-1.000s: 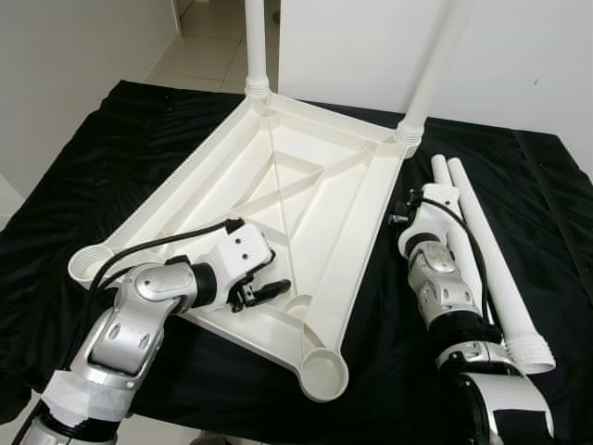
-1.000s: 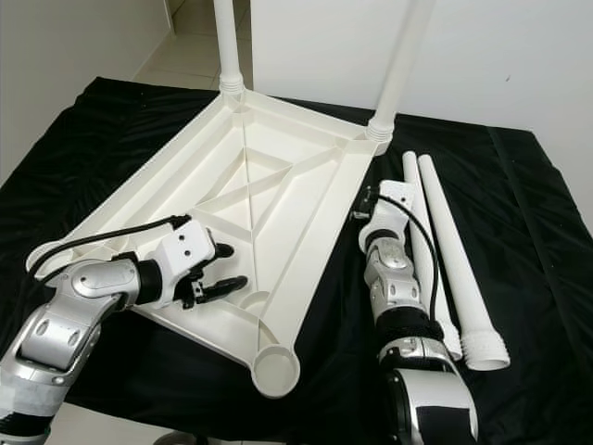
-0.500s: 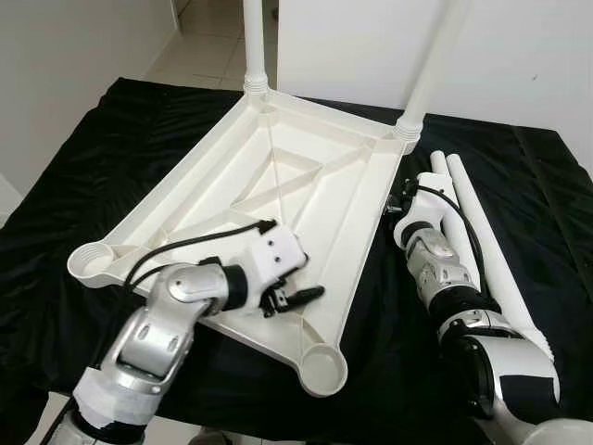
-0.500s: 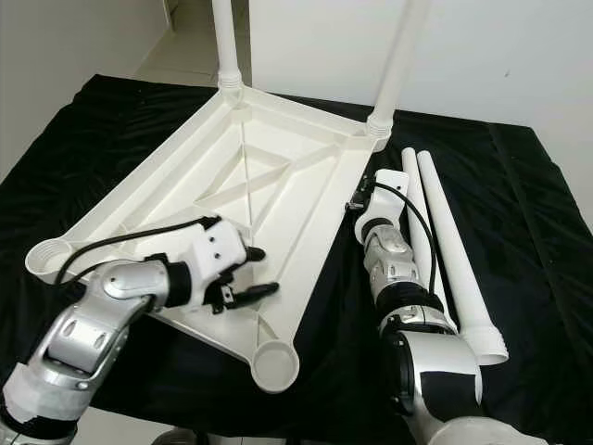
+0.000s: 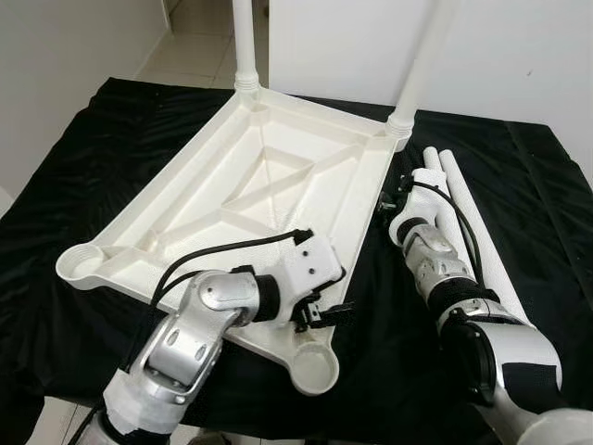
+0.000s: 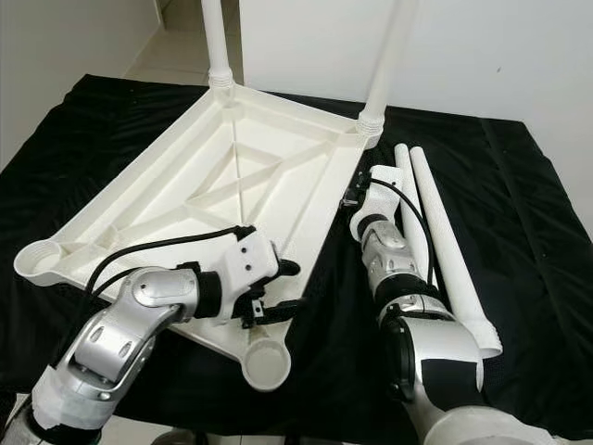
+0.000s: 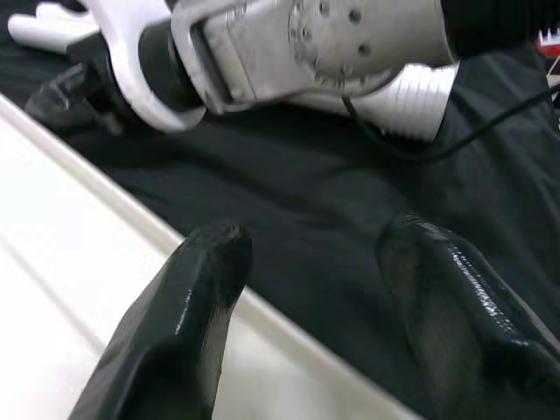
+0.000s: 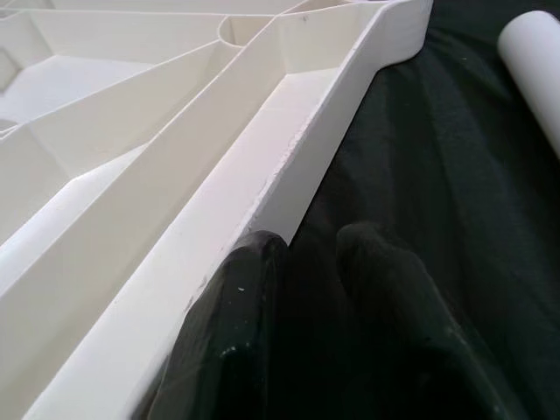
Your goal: Building children table
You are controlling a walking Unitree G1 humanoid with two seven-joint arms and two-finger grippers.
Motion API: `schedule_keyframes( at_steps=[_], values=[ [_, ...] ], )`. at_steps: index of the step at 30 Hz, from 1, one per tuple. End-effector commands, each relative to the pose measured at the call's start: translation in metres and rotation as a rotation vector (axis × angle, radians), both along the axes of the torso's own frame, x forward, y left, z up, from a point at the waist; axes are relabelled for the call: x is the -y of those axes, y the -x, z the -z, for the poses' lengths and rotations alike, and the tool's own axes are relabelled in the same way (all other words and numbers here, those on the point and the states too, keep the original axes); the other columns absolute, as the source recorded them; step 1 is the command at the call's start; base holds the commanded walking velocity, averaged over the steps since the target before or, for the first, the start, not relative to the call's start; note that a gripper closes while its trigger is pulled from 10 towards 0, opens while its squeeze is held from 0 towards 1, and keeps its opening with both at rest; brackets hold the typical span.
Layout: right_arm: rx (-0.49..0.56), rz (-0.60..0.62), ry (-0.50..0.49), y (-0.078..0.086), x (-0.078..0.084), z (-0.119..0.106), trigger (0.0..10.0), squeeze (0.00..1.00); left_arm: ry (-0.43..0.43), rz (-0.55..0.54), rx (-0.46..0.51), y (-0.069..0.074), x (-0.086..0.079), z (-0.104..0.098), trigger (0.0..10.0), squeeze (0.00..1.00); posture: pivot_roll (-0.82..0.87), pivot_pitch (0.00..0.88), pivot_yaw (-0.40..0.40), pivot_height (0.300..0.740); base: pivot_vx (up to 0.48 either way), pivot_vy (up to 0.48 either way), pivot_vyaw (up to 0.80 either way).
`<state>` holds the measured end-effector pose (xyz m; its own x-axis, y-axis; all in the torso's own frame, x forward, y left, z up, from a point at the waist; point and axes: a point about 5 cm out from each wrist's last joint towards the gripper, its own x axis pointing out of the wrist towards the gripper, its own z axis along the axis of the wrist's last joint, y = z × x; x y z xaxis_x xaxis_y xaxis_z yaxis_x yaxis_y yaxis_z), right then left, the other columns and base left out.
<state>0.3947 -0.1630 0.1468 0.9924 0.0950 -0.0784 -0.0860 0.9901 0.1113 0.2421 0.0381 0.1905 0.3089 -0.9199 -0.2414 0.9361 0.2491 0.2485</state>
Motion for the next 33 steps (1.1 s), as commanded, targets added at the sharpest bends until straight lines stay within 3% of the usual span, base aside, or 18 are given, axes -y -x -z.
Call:
schedule_keyframes(
  at_steps=[1, 9, 18, 22, 23, 24, 30, 33],
  values=[
    [0.016, -0.094, 0.020, -0.002, -0.020, -0.004, 10.0, 0.00, 0.014, -0.066, 0.018, -0.002, 0.003, -0.002, 10.0, 0.00, 0.18, 0.128, -0.018, 0.740, 0.000, 0.000, 0.00],
    [0.025, -0.167, 0.032, -0.003, -0.042, -0.006, 10.0, 0.00, 0.063, -0.057, 0.018, -0.003, 0.014, -0.011, 10.0, 0.00, 0.19, 0.120, -0.015, 0.740, 0.000, 0.000, 0.00],
    [0.025, -0.181, 0.021, -0.004, -0.054, -0.008, 10.0, 0.00, 0.083, -0.049, 0.000, -0.001, 0.020, -0.013, 10.0, 0.00, 0.19, 0.117, -0.012, 0.740, 0.000, 0.000, 0.00],
    [0.035, -0.190, 0.025, -0.004, -0.056, -0.010, 10.0, 0.00, 0.081, -0.105, 0.024, -0.007, 0.016, -0.014, 10.0, 0.00, 0.19, 0.115, -0.015, 0.740, 0.000, 0.000, 0.00],
    [0.040, -0.170, 0.022, -0.003, -0.052, -0.009, 10.0, 0.00, 0.072, -0.253, 0.105, -0.025, -0.002, -0.021, 10.0, 0.00, 0.20, 0.120, -0.020, 0.740, 0.000, 0.000, 0.00],
    [0.039, -0.162, 0.020, -0.003, -0.049, -0.007, 10.0, 0.00, 0.063, -0.339, 0.133, -0.035, -0.013, -0.023, 10.0, 0.00, 0.20, 0.120, -0.020, 0.740, 0.000, 0.000, 0.00],
    [0.034, -0.139, 0.025, 0.000, -0.040, -0.001, 10.0, 0.00, -0.003, -0.520, 0.214, -0.055, -0.042, -0.026, 10.0, 0.00, 0.20, 0.128, -0.025, 0.740, 0.000, 0.000, 0.00],
    [0.037, -0.118, 0.033, 0.003, -0.029, 0.006, 10.0, 0.00, -0.113, -0.678, 0.249, -0.068, -0.077, -0.019, 10.0, 0.00, 0.20, 0.132, -0.028, 0.740, 0.000, 0.000, 0.00]
  ],
)
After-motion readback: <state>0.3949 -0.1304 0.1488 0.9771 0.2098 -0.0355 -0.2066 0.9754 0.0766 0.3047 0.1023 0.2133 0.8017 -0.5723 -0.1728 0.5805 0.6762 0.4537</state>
